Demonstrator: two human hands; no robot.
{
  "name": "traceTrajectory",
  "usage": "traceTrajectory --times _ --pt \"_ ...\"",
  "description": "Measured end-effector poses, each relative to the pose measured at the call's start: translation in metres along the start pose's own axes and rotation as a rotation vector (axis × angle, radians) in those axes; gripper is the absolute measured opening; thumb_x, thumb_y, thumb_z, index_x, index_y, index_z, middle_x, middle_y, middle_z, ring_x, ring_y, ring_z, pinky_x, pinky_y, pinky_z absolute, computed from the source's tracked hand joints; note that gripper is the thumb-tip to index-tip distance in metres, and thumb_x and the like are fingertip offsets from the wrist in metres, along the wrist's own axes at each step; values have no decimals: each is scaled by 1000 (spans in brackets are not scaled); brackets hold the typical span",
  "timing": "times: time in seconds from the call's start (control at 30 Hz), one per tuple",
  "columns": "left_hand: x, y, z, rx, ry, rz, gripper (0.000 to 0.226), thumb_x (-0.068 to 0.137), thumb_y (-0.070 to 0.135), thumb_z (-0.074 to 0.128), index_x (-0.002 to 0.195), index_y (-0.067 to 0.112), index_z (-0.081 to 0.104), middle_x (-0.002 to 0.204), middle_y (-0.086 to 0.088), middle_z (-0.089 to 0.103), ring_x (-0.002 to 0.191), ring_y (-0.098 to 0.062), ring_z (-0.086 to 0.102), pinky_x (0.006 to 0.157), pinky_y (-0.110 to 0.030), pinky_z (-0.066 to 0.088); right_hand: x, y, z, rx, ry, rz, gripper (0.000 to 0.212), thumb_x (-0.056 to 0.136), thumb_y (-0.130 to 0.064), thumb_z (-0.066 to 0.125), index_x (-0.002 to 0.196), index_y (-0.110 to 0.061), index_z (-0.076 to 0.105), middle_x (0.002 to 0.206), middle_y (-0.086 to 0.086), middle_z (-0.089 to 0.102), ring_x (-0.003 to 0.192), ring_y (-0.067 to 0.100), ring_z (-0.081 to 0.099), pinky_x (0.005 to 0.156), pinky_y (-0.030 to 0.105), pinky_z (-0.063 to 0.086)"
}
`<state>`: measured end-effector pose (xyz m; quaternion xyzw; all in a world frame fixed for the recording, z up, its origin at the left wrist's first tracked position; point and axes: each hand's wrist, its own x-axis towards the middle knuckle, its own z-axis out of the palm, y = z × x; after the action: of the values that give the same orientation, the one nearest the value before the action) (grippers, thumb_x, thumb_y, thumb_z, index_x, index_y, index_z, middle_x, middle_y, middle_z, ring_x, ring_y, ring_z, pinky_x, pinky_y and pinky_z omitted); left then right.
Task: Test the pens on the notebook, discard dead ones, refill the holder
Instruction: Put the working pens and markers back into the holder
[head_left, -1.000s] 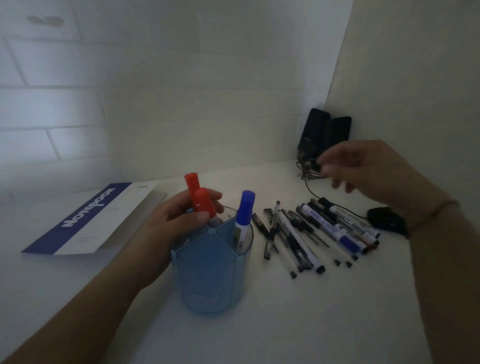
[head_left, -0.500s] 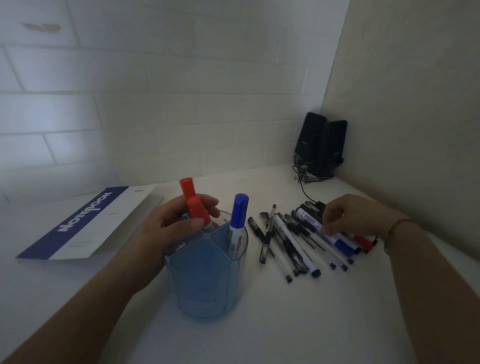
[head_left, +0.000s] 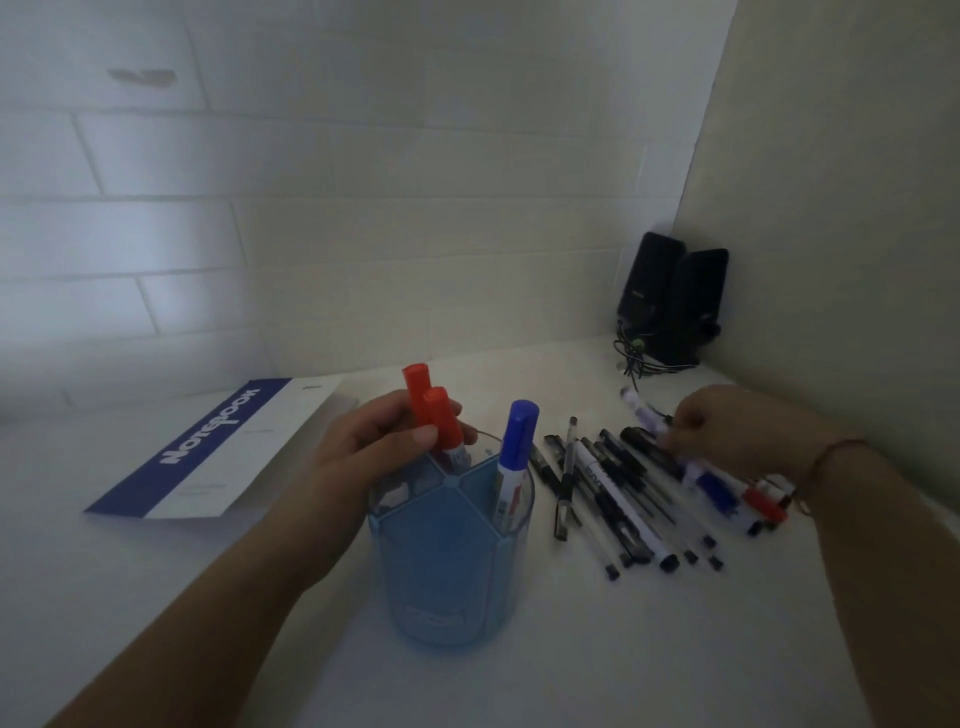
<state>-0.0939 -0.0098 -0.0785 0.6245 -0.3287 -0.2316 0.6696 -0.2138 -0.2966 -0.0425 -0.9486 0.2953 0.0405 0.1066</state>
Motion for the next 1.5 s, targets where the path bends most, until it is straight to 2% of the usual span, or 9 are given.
traceTrajectory --times 0.13,0.27,0.4,0.63,0.87,1.03,1.17,1.33,1.5 --pt "0 2 -2 -32 -37 -18 45 68 34 67 110 16 63 108 -3 72 102 -22 69 82 -29 58 -44 -28 -40 473 -17 -298 14 91 -37 49 85 -25 54 73 7 65 61 22 64 56 29 53" --pt "-2 4 5 -44 26 12 35 74 17 71 108 13 64 97 2 75 91 -12 71 75 -22 57 -81 -58 -57 522 86 -658 21 65 -45 66 80 -31 63 68 -2 65 47 15 56 45 20 50" --pt "-3 5 7 -65 51 6 35 74 22 56 107 14 65 101 -1 74 95 -15 70 80 -23 58 -85 -71 -54 405 180 -702 33 55 -49 71 84 -36 63 86 -9 65 68 13 65 68 29 59" --pt "-4 3 11 -38 94 52 26 78 26 59 103 20 65 99 3 75 95 -15 71 91 -39 53 -76 -86 -38 432 102 -751 46 67 -27 77 105 -39 56 92 -13 62 79 10 68 71 23 59" --pt "-2 -8 9 24 182 250 24 83 31 49 92 33 70 96 10 74 92 -12 70 75 -21 55 -47 -25 -50 577 188 -462 21 85 -36 52 97 -26 66 83 -1 70 64 14 63 55 23 53" --pt "0 -12 4 156 351 326 24 78 50 45 78 36 65 79 -1 63 75 -16 62 67 -26 55 12 51 -7 40 89 3 18 83 -18 70 70 -28 62 93 5 69 75 13 60 65 22 43" --pt "2 -16 -1 218 338 314 33 87 47 41 72 25 60 73 -5 60 71 -21 62 68 -28 58 19 51 9 27 13 51 14 75 -30 77 71 -23 66 73 -8 61 66 2 53 52 14 36" --pt "6 -15 -1 227 307 262 35 103 9 34 80 14 60 79 0 67 73 -15 67 66 -19 55 23 42 20 54 32 124 23 77 -36 75 71 -14 72 68 3 64 58 11 55 49 18 39" --pt "0 -7 0 86 202 306 21 78 50 57 79 33 70 97 3 70 92 -16 66 81 -29 57 14 33 1 10 59 76 33 90 -33 59 82 -4 72 71 10 65 61 18 55 53 23 41"
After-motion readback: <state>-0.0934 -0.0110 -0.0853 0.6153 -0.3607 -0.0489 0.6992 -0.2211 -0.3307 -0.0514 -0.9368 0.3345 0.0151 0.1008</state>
